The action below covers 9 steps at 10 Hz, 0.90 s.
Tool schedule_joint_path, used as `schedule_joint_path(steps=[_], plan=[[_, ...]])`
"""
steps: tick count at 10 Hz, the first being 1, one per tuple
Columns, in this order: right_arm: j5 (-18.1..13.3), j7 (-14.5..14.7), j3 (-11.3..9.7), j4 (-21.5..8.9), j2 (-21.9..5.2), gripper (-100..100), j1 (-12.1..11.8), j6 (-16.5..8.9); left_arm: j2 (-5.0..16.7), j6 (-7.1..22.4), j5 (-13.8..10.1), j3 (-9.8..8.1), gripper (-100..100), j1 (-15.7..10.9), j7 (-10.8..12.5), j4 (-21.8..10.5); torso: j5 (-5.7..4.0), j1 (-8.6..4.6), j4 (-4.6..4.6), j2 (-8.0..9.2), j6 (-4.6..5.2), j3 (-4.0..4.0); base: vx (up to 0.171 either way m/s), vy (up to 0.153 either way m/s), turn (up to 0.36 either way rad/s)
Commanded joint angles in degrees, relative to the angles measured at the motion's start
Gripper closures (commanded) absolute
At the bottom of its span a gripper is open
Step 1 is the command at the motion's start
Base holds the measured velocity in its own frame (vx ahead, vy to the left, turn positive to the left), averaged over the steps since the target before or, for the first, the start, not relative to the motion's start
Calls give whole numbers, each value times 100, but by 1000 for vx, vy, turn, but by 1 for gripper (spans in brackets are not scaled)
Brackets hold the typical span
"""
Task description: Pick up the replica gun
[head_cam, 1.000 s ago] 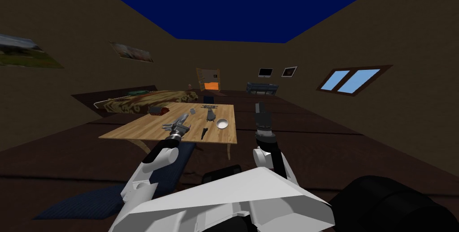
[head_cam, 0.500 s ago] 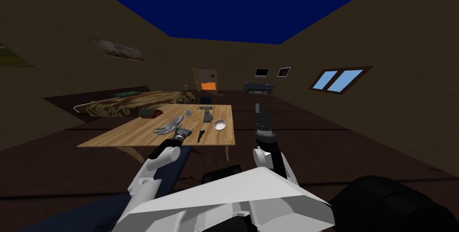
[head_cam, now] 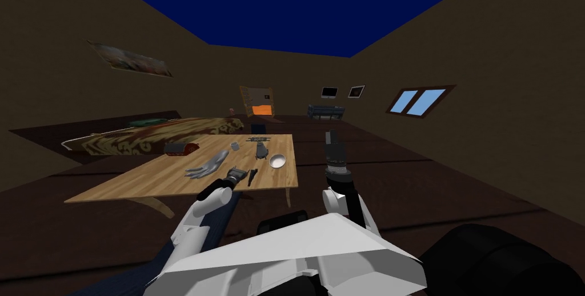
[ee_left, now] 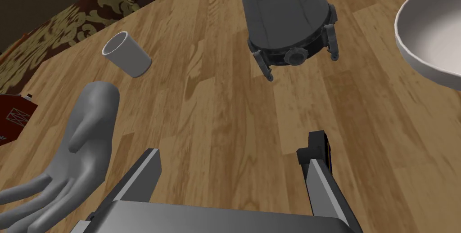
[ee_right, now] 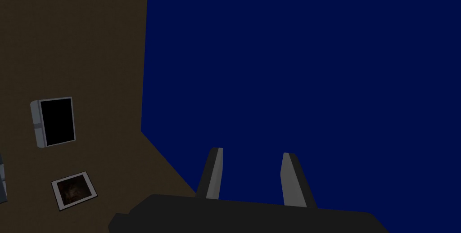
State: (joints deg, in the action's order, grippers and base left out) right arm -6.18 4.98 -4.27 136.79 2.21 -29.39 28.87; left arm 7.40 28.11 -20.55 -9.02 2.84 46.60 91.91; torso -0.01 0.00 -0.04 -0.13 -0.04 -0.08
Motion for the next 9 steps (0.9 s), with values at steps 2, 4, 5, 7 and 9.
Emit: schedule_joint_path(steps=[2,4,5,7,9], plan=[[0,0,0,0,0,0,0,0,-19,456,-146,-50,-100,-118,387,-413,0,-2,0,1,2,1,40,-5,-118],[0,0,0,0,0,0,0,0,-41,694,-193,-70,-100,-163,545,-590,0,1,0,0,0,0,35,14,-48],[0,0,0,0,0,0,0,0,-63,867,-236,-93,-100,-202,692,-755,1,5,0,1,1,1,48,24,-122],[0,0,0,0,0,0,0,0,-85,1025,-273,-116,-100,-235,826,-907,1,7,0,2,0,1,25,24,-40],[0,0,0,0,0,0,0,0,-127,1284,-330,-164,-100,-282,1048,-1161,3,12,1,2,0,2,40,49,-74]])
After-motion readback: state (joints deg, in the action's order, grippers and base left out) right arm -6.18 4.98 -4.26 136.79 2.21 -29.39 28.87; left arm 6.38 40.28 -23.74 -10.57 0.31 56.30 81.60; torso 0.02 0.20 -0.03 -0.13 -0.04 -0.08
